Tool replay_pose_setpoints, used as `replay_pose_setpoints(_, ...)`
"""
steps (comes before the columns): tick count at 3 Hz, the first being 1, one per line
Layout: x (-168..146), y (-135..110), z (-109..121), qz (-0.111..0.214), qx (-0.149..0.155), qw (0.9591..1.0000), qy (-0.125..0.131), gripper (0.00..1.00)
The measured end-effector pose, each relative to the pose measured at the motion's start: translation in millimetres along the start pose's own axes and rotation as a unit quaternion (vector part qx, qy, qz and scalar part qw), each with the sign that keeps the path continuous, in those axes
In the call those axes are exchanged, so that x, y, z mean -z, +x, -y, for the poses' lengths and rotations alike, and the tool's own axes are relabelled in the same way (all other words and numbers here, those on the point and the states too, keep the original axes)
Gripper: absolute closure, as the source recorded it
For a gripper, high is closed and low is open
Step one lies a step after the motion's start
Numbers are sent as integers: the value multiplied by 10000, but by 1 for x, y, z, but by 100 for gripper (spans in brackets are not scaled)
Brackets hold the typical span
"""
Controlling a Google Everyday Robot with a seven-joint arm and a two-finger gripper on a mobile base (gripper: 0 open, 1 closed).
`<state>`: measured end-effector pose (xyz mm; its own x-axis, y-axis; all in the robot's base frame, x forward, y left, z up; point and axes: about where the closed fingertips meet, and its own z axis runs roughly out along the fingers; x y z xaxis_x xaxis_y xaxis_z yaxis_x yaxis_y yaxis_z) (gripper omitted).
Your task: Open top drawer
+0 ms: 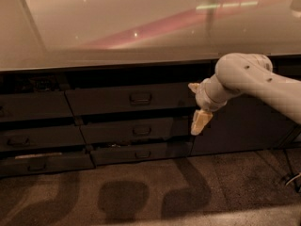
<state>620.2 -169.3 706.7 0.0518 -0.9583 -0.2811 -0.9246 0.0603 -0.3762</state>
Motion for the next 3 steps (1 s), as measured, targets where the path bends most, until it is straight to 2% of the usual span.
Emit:
replay_pose_setpoints(1, -23, 23, 20, -5, -236, 9994, -250, 0)
replay_pose_setpoints(2, -38, 36, 32, 20, -373, 9985, -396, 0)
replay_pose_setpoints(3, -38, 36, 32, 20, -373, 9985, -396, 0)
